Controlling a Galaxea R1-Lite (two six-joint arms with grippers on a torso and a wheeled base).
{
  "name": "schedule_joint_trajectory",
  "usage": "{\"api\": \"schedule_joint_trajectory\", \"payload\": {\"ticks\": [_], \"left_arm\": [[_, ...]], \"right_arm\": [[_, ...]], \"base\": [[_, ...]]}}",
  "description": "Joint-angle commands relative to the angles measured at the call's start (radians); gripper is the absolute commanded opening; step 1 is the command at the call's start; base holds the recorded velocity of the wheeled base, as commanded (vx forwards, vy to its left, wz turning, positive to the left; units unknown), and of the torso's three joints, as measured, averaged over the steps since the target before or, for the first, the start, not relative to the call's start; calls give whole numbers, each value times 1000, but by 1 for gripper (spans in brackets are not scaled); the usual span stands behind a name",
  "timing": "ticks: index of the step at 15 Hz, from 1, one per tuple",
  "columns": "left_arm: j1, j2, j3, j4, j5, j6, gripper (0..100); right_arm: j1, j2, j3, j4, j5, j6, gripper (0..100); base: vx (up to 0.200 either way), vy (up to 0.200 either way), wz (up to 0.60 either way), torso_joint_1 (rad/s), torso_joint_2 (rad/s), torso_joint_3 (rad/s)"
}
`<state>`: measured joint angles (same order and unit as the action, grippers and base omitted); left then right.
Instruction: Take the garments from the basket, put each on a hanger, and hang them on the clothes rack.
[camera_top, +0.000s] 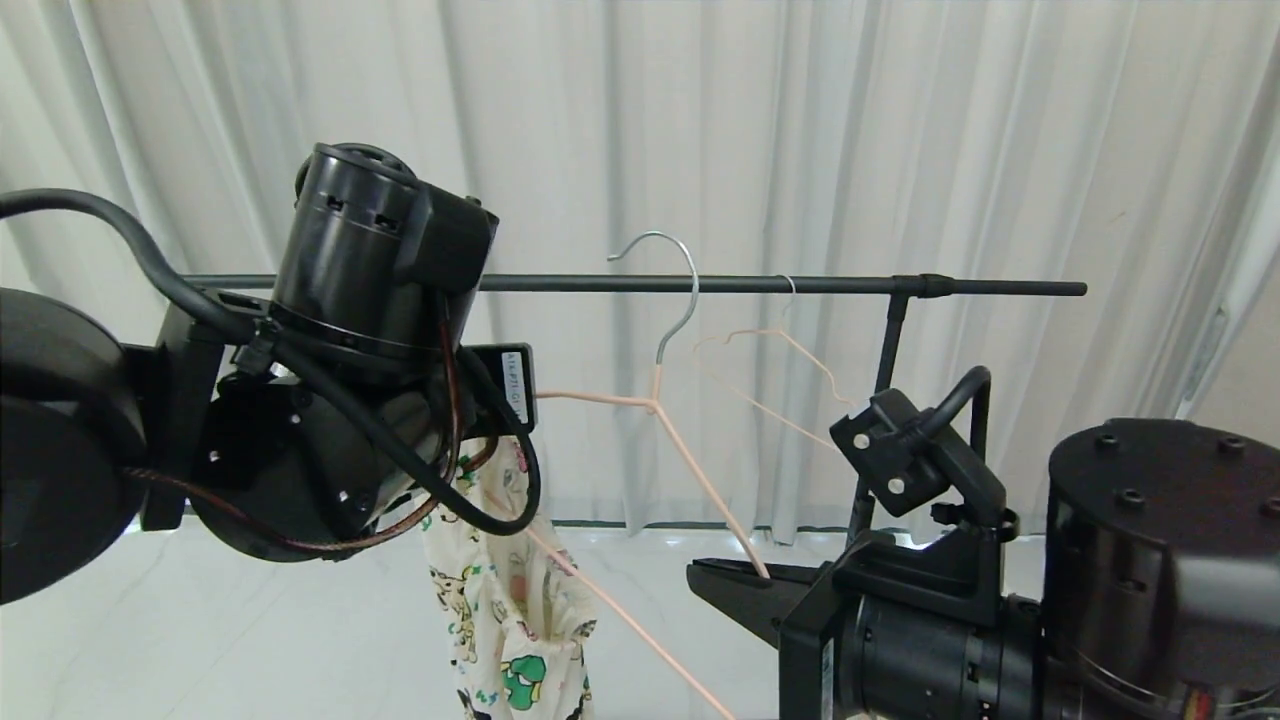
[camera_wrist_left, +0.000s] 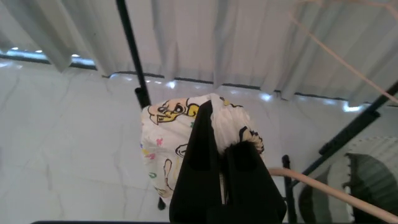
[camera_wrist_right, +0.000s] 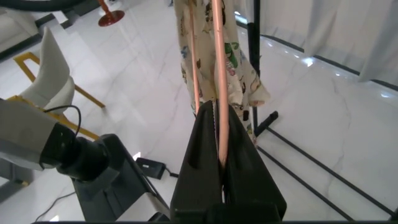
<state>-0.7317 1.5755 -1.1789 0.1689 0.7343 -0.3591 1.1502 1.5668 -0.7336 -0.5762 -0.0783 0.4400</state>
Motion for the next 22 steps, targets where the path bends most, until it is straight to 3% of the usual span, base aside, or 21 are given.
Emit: {"api": "schedule_joint_trajectory", "payload": {"ticks": [1,8,15,16,22], "left_arm": [[-51,-14,-11,0,1,0,0],[-147,-22,-61,0,-39,11,0],[-137,-23,-48,-31,-38,19,0],[-137,-23,-48,-31,-38,19,100],[-135,-45,-45,-31,-36,31,100]], "right_arm": [[0,24,-7,-2,0,0,0],[3,153,-99,-47,-55,-1,0],[2,164,-105,-68,-118,-3,0],[2,159,-96,-87,-120,-7,0],[-15,131,-75,-123,-136,-57,0]], "base": [[0,0,0,0,0,0],[0,0,0,0,0,0],[0,0,0,0,0,0],[0,0,0,0,0,0],[0,0,0,0,0,0]]}}
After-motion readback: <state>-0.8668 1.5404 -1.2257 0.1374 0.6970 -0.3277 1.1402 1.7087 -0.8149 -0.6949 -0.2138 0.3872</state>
